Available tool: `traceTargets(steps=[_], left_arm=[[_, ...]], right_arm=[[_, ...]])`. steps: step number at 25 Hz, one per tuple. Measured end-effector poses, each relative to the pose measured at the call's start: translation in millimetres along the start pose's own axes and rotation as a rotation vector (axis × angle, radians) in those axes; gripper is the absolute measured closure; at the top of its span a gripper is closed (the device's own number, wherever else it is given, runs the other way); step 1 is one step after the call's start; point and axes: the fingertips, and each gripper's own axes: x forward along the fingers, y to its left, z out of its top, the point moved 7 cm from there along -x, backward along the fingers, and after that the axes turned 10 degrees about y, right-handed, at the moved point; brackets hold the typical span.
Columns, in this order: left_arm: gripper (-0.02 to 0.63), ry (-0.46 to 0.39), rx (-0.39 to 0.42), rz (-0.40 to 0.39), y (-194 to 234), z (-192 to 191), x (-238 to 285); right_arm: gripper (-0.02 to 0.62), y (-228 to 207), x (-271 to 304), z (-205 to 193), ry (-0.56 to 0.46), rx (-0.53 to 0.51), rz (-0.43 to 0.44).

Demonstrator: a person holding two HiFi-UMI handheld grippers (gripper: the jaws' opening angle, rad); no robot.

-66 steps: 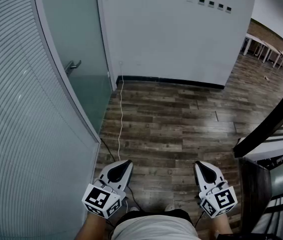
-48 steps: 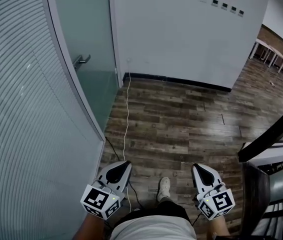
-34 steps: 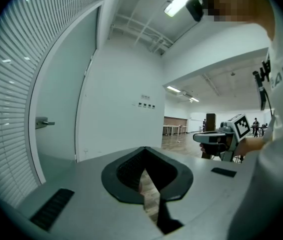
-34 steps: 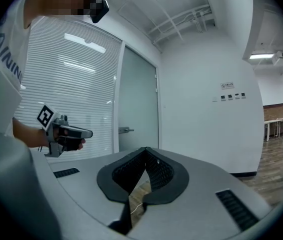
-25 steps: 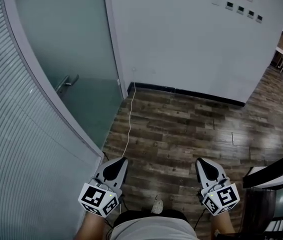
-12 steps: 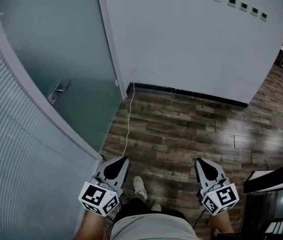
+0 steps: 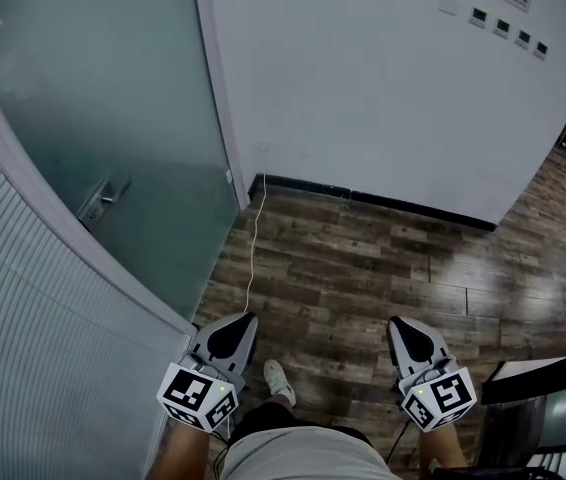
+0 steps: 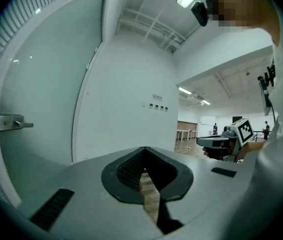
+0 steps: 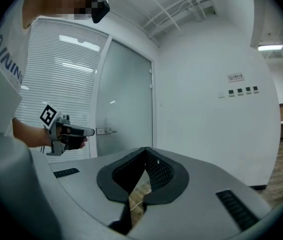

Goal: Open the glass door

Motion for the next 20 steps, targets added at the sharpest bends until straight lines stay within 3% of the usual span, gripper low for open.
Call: traceTargets(steps=[11,20], left_arm=[[0.606,-0.009,-0.028,0.077,104.3,41.3,45.2],[0.606,-0.036,-0.056,0.237,215.4,57.8,34.7]], right_arm=[[0.594,-14.7,134.2,51.2,0.013,-0.026,0.097],[0.594,17.8,262.8,91.4,0.006,-0.092,0.249]])
